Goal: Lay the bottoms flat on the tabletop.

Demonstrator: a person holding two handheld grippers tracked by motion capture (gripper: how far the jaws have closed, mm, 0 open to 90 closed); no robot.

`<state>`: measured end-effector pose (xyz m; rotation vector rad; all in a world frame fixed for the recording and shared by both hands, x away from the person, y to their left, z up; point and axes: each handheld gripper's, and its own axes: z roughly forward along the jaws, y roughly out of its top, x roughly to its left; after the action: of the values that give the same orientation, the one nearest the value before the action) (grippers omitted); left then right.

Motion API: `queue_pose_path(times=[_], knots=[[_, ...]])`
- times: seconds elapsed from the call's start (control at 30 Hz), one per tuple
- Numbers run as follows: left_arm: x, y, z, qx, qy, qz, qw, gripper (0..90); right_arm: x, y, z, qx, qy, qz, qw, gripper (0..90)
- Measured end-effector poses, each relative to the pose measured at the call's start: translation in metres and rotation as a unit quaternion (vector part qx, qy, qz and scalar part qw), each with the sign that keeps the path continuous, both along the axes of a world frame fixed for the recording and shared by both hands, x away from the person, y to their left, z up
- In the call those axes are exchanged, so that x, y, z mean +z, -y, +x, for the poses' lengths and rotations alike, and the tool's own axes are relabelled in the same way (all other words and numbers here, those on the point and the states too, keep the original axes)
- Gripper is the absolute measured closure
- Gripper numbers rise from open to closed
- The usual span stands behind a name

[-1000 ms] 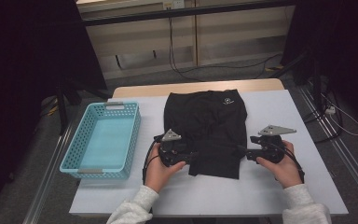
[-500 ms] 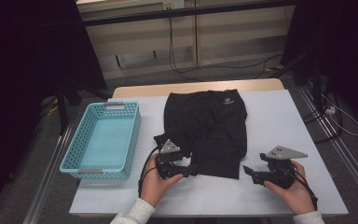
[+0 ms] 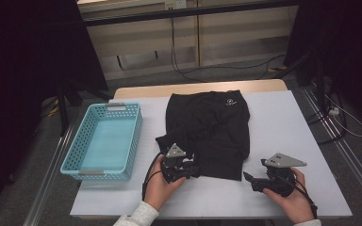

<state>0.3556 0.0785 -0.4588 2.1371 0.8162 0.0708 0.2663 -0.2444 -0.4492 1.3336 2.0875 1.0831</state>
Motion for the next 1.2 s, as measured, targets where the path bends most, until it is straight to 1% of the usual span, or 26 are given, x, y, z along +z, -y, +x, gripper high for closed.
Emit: queue_pose_path(times=[0.07, 0.17, 0.2, 0.23, 0.27, 0.3, 0.33, 0.37, 0.43, 0.47, 0.53, 0.57, 0.6, 0.63, 0.67, 0.7, 0.73, 0.77, 0.83, 0.87, 0.93, 1.0, 1.03, 1.1, 1.13, 1.2], knots=[[0.0, 0.0, 0.0, 0.0, -0.004, -0.002, 1.0, 71.9, -0.001, 0.001, 0.001, -0.003, -0.002, 0.003, 1.0, 18.9], [-0.002, 0.001, -0.001, -0.002, -0.017, -0.01, 0.9998, 85.0, -0.002, 0.0, 0.004, -0.006, -0.004, 0.003, 1.0, 19.7], [-0.001, 0.002, -0.001, -0.005, -0.023, -0.008, 0.9997, 87.5, -0.002, -0.001, 0.005, -0.006, -0.004, 0.002, 1.0, 19.7], [0.001, 0.004, -0.001, -0.007, -0.023, -0.004, 0.9997, 88.6, -0.002, -0.001, 0.006, -0.004, -0.004, 0.001, 1.0, 20.0], [0.002, 0.005, -0.001, -0.009, -0.027, -0.01, 0.9996, 89.1, -0.003, -0.002, 0.007, -0.002, -0.005, -0.001, 1.0, 20.4], [0.004, 0.006, 0.0, -0.008, -0.032, -0.026, 0.9991, 89.2, -0.003, -0.002, 0.008, 0.0, -0.005, -0.002, 1.0, 20.5], [0.007, 0.006, 0.0, -0.011, -0.035, -0.033, 0.9988, 89.3, -0.003, -0.002, 0.008, 0.0, -0.006, -0.002, 1.0, 20.4], [0.012, 0.005, 0.0, -0.012, -0.032, -0.038, 0.9987, 89.3, -0.003, -0.002, 0.008, 0.0, -0.005, -0.001, 1.0, 20.4], [0.023, 0.001, 0.002, -0.009, -0.028, -0.065, 0.9975, 89.4, -0.003, 0.0, 0.007, -0.004, -0.003, -0.001, 1.0, 20.5], [0.029, -0.002, 0.004, -0.007, -0.025, -0.075, 0.9969, 89.4, -0.003, 0.001, 0.006, -0.004, -0.005, -0.001, 1.0, 20.7], [0.036, -0.01, 0.008, 0.003, -0.022, -0.092, 0.9955, 89.4, -0.004, 0.003, 0.005, -0.007, -0.003, -0.002, 1.0, 21.7], [0.037, -0.013, 0.009, 0.009, -0.022, -0.094, 0.9953, 89.4, -0.003, 0.004, 0.004, -0.006, -0.002, -0.003, 1.0, 22.6], [0.037, -0.018, 0.012, 0.022, -0.02, -0.099, 0.9946, 89.4, -0.003, 0.004, 0.004, -0.005, -0.002, -0.003, 1.0, 22.8], [0.036, -0.021, 0.014, 0.026, -0.023, -0.099, 0.9945, 89.4, -0.003, 0.003, 0.004, -0.004, -0.002, -0.002, 1.0, 22.9], [0.034, -0.025, 0.016, 0.035, -0.025, -0.103, 0.9937, 89.4, -0.003, 0.003, 0.003, -0.002, -0.003, -0.002, 1.0, 23.1], [0.033, -0.028, 0.018, 0.043, -0.026, -0.103, 0.9934, 89.4, -0.002, 0.001, 0.003, -0.001, -0.002, -0.003, 1.0, 23.7], [0.031, -0.031, 0.02, 0.045, -0.026, -0.1, 0.9937, 89.4, -0.002, -0.001, 0.002, -0.001, -0.003, -0.001, 1.0, 24.3], [0.03, -0.032, 0.021, 0.052, -0.024, -0.102, 0.9931, 89.4, -0.001, -0.002, 0.002, 0.0, -0.001, -0.001, 1.0, 25.2], [0.028, -0.034, 0.024, 0.056, -0.025, -0.095, 0.9936, 89.4, -0.001, -0.004, 0.002, 0.0, 0.001, 0.004, 1.0, 29.2], [0.025, -0.035, 0.025, 0.062, -0.028, -0.095, 0.9932, 89.4, -0.001, -0.006, 0.002, 0.001, -0.001, 0.006, 1.0, 30.1], [0.023, -0.035, 0.026, 0.062, -0.034, -0.09, 0.9935, 89.4, -0.001, -0.009, 0.004, 0.006, -0.002, -0.001, 1.0, 32.7], [0.021, -0.035, 0.027, 0.064, -0.035, -0.09, 0.9932, 89.3, -0.001, -0.014, 0.006, 0.009, -0.001, -0.004, 1.0, 37.2], [0.02, -0.035, 0.027, 0.065, -0.036, -0.09, 0.9932, 89.3, 0.0, -0.017, 0.007, 0.014, -0.002, 0.0, 0.9999, 40.3], [0.019, -0.035, 0.028, 0.067, -0.034, -0.088, 0.9933, 89.2, 0.0, -0.022, 0.007, 0.027, -0.003, -0.001, 0.9996, 46.0], [0.019, -0.035, 0.028, 0.067, -0.034, -0.087, 0.9934, 89.2, -0.001, -0.027, 0.008, 0.039, -0.008, -0.003, 0.9992, 51.8], [0.018, -0.034, 0.028, 0.066, -0.035, -0.086, 0.9935, 89.2, -0.002, -0.033, 0.011, 0.051, -0.014, -0.01, 0.9985, 53.4]])
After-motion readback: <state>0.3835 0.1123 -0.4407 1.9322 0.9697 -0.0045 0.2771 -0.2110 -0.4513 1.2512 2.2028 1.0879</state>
